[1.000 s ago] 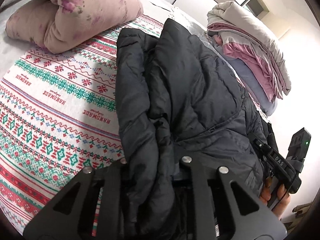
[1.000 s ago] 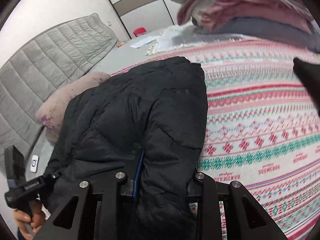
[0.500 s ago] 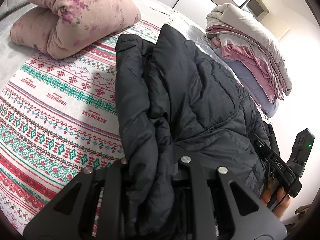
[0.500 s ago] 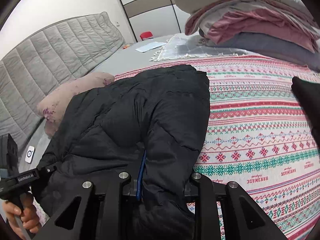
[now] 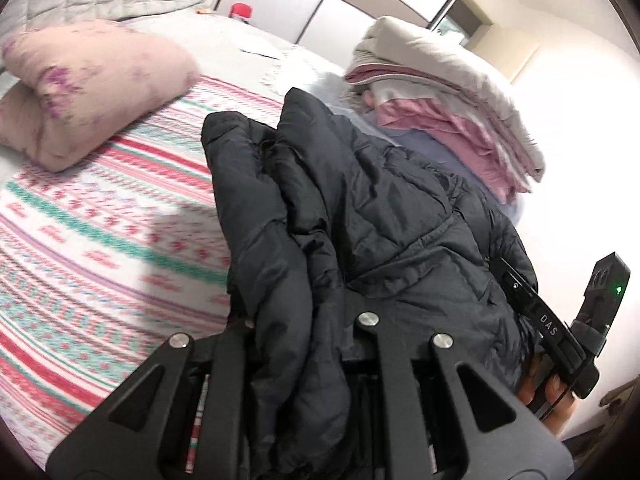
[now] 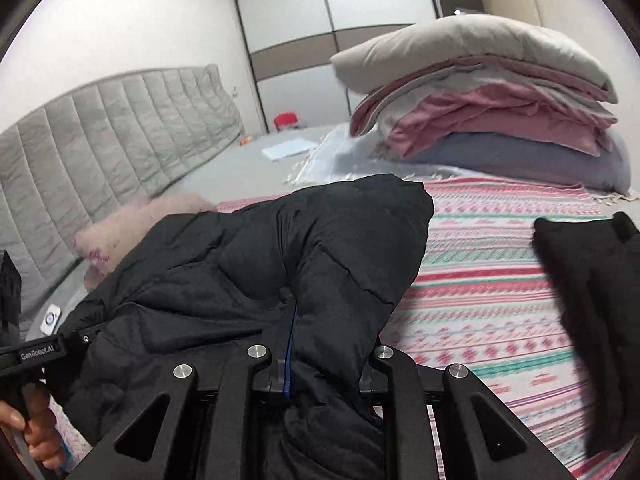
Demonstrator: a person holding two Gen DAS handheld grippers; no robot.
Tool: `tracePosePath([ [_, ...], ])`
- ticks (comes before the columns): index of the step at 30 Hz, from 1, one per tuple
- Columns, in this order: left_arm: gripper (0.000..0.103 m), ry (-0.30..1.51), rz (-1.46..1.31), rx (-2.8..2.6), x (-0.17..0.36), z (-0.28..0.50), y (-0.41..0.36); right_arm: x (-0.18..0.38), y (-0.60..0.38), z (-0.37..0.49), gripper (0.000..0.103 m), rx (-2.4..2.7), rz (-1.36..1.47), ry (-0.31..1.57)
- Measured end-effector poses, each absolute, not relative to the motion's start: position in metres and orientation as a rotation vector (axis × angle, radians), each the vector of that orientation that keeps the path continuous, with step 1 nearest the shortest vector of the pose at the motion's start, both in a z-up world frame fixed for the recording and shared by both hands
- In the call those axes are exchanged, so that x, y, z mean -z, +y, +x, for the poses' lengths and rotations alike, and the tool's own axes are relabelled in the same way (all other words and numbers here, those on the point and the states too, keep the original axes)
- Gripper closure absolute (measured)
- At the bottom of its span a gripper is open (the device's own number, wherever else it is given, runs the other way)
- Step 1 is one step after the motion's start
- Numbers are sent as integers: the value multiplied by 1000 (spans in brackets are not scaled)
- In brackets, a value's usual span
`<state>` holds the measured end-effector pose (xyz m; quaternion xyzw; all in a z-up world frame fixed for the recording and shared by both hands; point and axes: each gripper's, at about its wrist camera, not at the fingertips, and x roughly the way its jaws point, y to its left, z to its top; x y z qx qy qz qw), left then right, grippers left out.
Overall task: Fold large clothes
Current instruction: 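Lift the folded jacket with both grippers and place it on the bed beside the bedding stack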
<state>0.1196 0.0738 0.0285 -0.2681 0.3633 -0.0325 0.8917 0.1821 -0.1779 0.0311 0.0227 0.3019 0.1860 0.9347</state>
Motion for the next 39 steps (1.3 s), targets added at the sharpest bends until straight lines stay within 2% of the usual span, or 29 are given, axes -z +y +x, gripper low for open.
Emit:
tracePosePath([
  [9,88,574,-583,278,-82,153,-27,-118,-276,190,86,-294,-61,420],
  [17,87,467,-475,541,-128,210,-195,-195,-440,190,87,-66,-45,197],
  [19,87,494,-458,583,-119,222,-234,-191,-490,198,87,8,12,192],
  [22,85,609,-382,628,-72,236,-304,-155,-559,217,86,116,57,287],
  [25,81,802,-332,628,1,246,-356,-80,-631,241,83,203,149,532],
  [27,76,765,-410,660,22,243,-356,-27,-673,246,71,266,219,660],
  [28,76,761,-418,664,23,243,-356,-17,-684,243,70,248,259,653],
  [31,73,764,-421,669,19,243,-351,-17,-705,237,64,203,379,606],
  [35,67,813,-463,699,16,241,-344,-32,-694,254,58,218,331,647],
  [37,63,854,-495,720,15,237,-323,-37,-687,254,49,244,294,659],
  [38,62,866,-505,725,16,238,-315,-41,-683,253,38,264,279,662],
  [39,58,872,-506,725,15,235,-307,-45,-679,246,32,298,266,653],
])
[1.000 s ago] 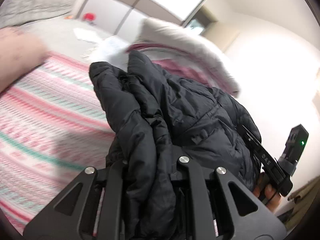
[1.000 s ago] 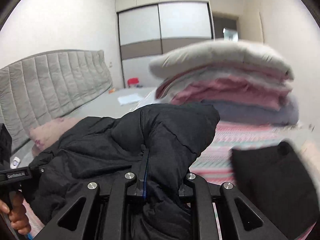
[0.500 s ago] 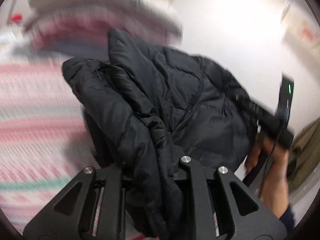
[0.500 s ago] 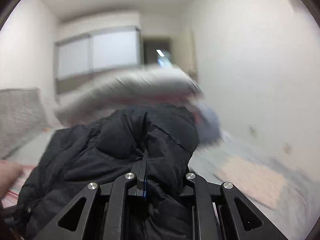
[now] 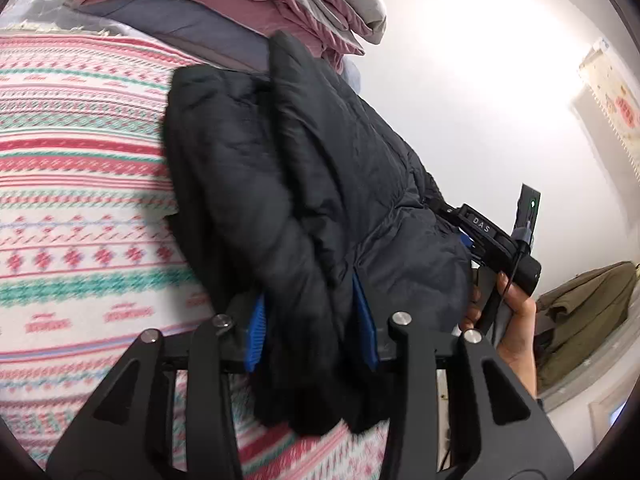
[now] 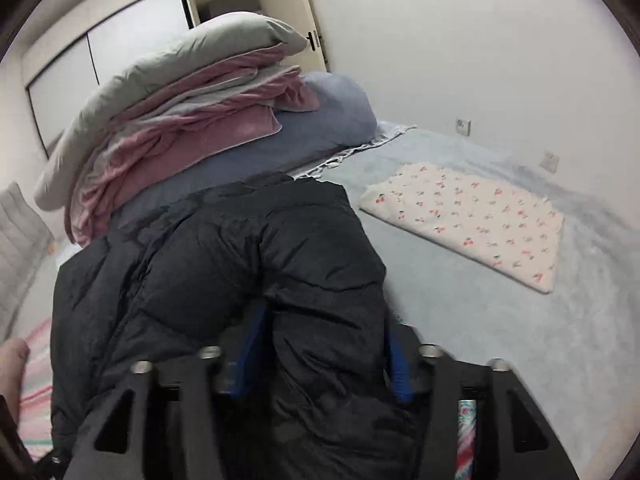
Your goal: Fold large clothes
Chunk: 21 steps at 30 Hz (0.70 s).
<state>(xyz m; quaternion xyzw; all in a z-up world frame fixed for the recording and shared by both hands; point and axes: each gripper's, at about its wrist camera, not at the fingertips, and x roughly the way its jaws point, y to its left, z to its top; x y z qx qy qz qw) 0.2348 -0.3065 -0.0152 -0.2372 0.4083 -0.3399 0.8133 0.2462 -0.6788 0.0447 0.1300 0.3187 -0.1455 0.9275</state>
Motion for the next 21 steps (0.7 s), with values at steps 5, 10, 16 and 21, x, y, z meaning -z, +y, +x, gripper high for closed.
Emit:
tracePosePath([
  [5,54,844,-454,673,3,210,-261,-68,-665,175,22,379,398,478],
  [10,54,846,-393,596,-13,172,-226,-75,-628,104,20,409,524,479],
  [16,29,846,-155,486,-55,122,-221,-73,-546,36,18,413,549,533],
  [21,15,773,-140,519,-87,79,-202,-93,-471,-15,16,392,450,555],
])
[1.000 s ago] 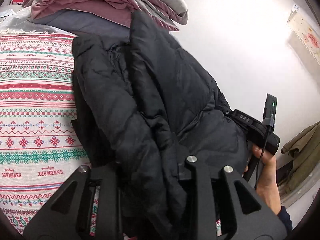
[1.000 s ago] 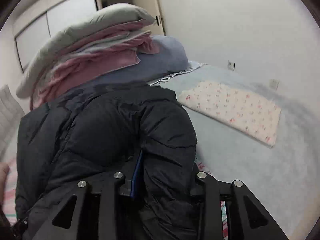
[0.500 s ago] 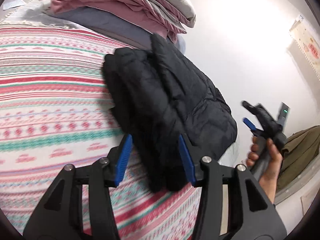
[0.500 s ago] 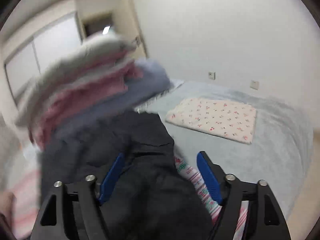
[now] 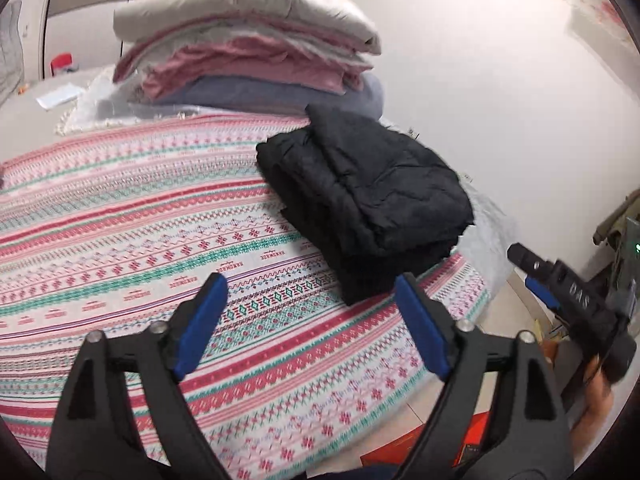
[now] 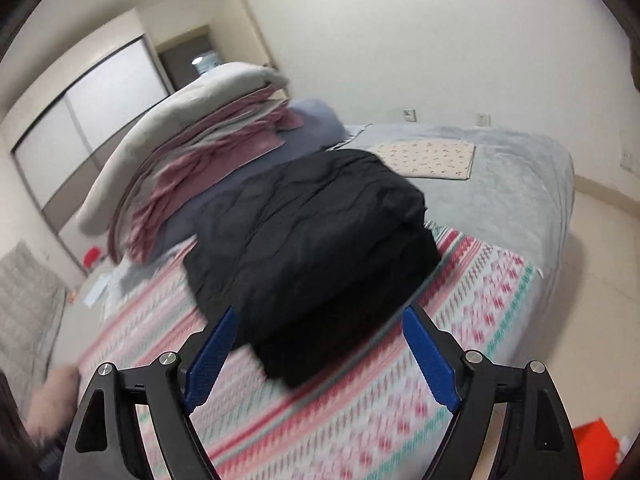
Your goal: Fold large clothes
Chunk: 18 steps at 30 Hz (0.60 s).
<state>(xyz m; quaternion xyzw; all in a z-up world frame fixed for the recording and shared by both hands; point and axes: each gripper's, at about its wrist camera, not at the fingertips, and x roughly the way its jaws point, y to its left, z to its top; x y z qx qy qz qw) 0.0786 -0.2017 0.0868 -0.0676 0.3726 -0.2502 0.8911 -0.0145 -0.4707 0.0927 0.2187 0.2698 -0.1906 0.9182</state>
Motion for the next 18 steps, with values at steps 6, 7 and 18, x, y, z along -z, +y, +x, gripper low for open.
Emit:
tracePosePath([
  [6,5,726,-98,562,-97,45,-183,-109,-411,-72,0,482,446,463],
  [7,4,713,-85,563,-97,43,-183,-110,-406,-79,0,489,440,447],
  [18,1,683,28,569,-81,43,-210,-74,-388,-79,0,615,256,473],
])
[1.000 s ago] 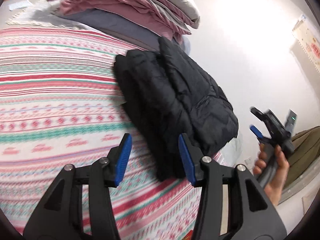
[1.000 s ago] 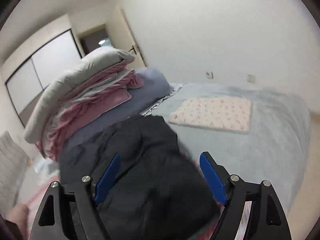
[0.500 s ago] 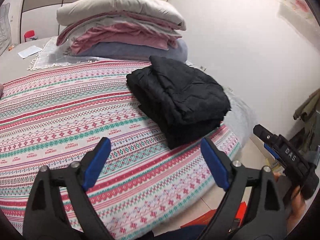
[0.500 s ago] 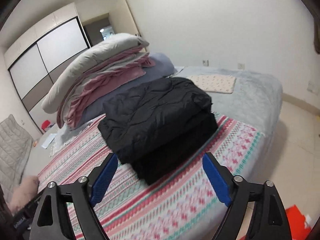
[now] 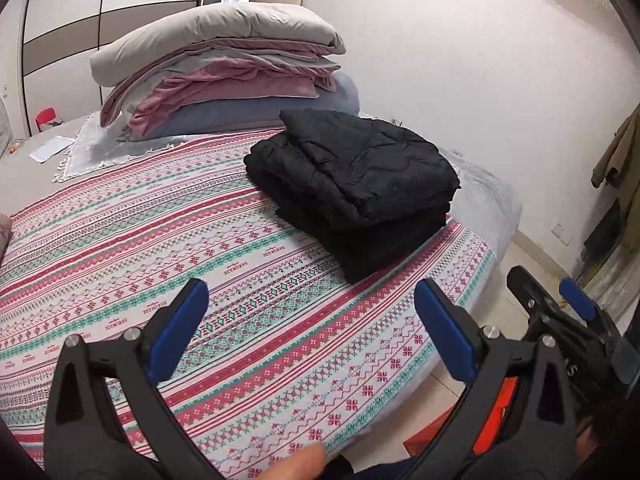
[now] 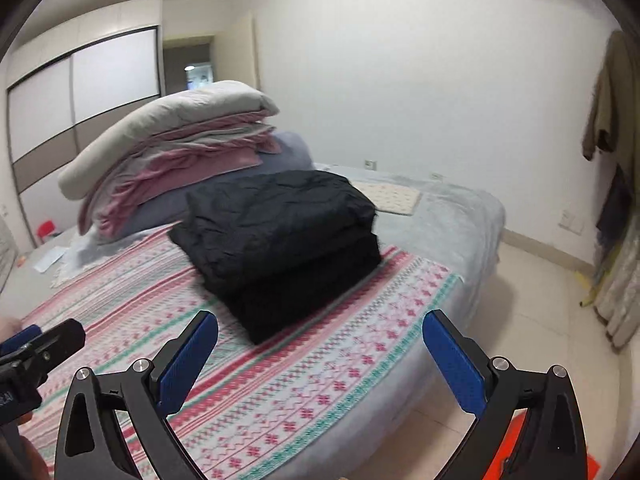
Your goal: Fold large clothes
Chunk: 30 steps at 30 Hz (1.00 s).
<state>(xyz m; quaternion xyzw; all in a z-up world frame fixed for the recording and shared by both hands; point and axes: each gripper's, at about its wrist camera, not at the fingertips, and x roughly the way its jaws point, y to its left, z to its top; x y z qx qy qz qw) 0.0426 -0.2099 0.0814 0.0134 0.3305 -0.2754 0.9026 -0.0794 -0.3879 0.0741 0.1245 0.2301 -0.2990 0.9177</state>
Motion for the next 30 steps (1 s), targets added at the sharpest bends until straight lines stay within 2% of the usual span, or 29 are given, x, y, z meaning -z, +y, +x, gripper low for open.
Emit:
tracePosePath([
  [13,1,621,48,581,-72,43,-226,-49,-398,-78,0,671,207,497],
  [30,1,568,47,565,-76,36,-227,-53,-389,-79,0,700,151,465],
])
